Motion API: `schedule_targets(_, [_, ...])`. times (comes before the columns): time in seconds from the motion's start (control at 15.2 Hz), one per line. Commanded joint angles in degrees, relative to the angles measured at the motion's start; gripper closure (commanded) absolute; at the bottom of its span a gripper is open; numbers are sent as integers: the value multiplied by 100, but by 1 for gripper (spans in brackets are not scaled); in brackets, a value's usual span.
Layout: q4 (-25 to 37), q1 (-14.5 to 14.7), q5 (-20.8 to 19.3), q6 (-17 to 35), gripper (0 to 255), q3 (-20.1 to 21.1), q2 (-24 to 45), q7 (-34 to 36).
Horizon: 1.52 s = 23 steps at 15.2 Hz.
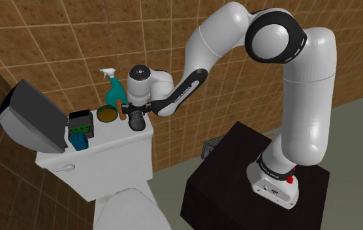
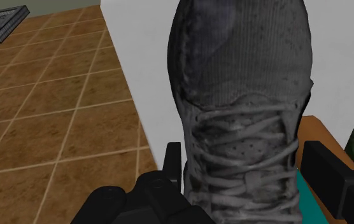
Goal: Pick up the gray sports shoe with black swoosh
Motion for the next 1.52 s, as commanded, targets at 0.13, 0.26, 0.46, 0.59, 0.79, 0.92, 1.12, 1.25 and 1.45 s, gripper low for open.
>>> schedule_targets(0.13, [1, 1, 0, 1, 255, -2, 17, 1])
schedule_targets(0.26, [-8, 1, -3, 6, 255, -4, 11, 5])
schedule_targets(0.46, [-19, -60, 131, -100, 255, 83, -113, -129])
schedule_targets(0.59, [-33, -112, 250, -191, 255, 157, -227, -245])
schedule_targets(0.79, [-43, -186, 428, -330, 255, 263, -393, -416])
schedule_targets(0.92, [-43, -232, 547, -425, 255, 329, -501, -529])
schedule_targets(1.12, [-34, -294, 725, -571, 255, 421, -657, -696])
schedule_targets(1.25, [-20, -333, 842, -671, 255, 478, -758, -805])
schedule_targets(1.45, [-10, -352, 909, -729, 255, 509, -815, -868])
